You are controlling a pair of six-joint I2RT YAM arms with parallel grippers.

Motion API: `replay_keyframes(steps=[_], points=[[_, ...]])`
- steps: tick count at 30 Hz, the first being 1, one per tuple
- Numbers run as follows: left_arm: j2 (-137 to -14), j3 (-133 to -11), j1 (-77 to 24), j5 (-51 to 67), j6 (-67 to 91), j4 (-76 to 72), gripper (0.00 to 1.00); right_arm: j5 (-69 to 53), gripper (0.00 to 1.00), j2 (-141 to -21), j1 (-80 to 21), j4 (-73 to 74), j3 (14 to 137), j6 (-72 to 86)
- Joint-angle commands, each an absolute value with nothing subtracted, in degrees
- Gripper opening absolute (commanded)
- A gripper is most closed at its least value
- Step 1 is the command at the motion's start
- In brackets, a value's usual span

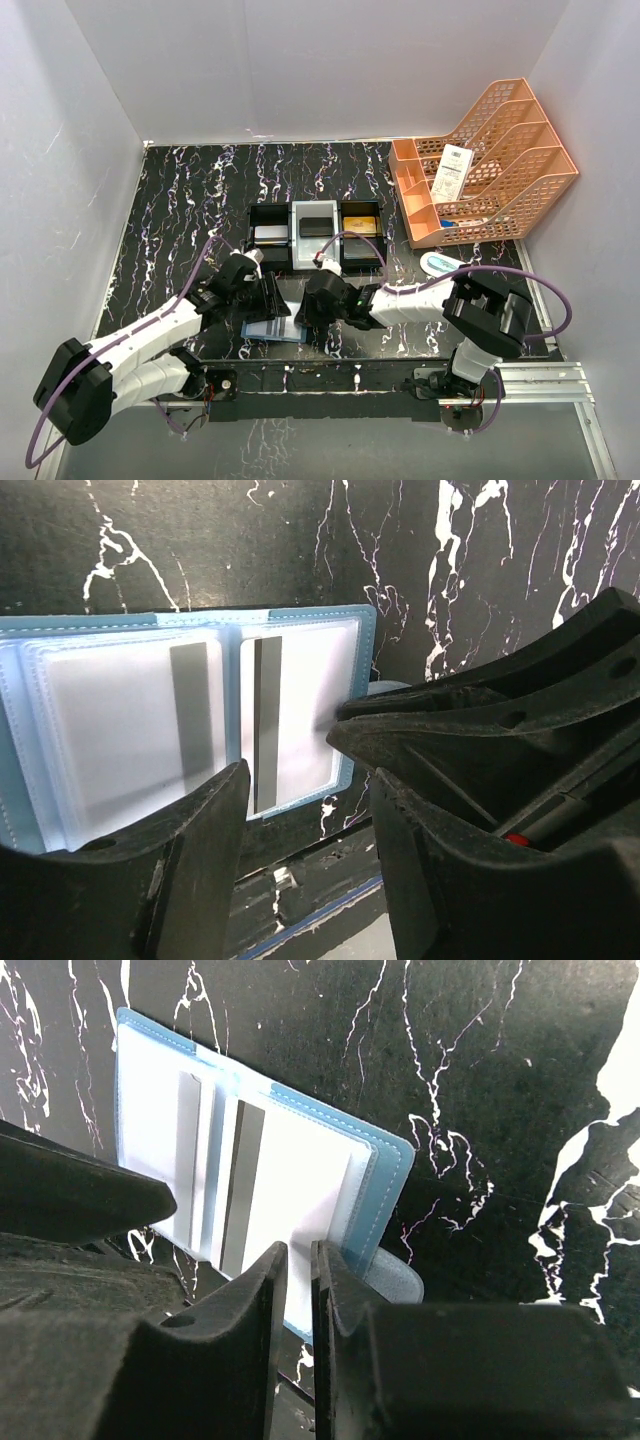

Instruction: Take the credit cards out of the card holder

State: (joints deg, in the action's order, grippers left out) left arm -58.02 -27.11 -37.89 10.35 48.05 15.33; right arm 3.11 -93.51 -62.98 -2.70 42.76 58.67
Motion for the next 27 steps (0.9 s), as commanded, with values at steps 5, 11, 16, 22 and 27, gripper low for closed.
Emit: replay_keyframes(steps=[5,11,16,22,27], points=[[-62.20,-27.08,-38.06,10.75,46.24,15.84,0.51,7.64,0.15,-95.29,-63.19,-1.87,38.77,61.11],[-62.45,-25.66,-38.06,8.15,47.66,16.78,0.51,5.70,0.15,-97.18,-63.19,-5.44,37.11,61.87],[-62.13,-23.07,-38.06,8.95,49.12,14.35,0.49,4.56,0.15,-98.50,-63.19,-7.72,37.34,62.49],[-58.29,-20.77,-38.06,4.45,53.23,16.24,0.40,4.36,0.15,-98.65,-63.19,-8.68,36.38,63.01],[-51.08,-18.71,-38.06,4.21,55.99,14.88,0.38,5.07,0.15,-98.47,-63.19,-7.84,36.57,62.69]])
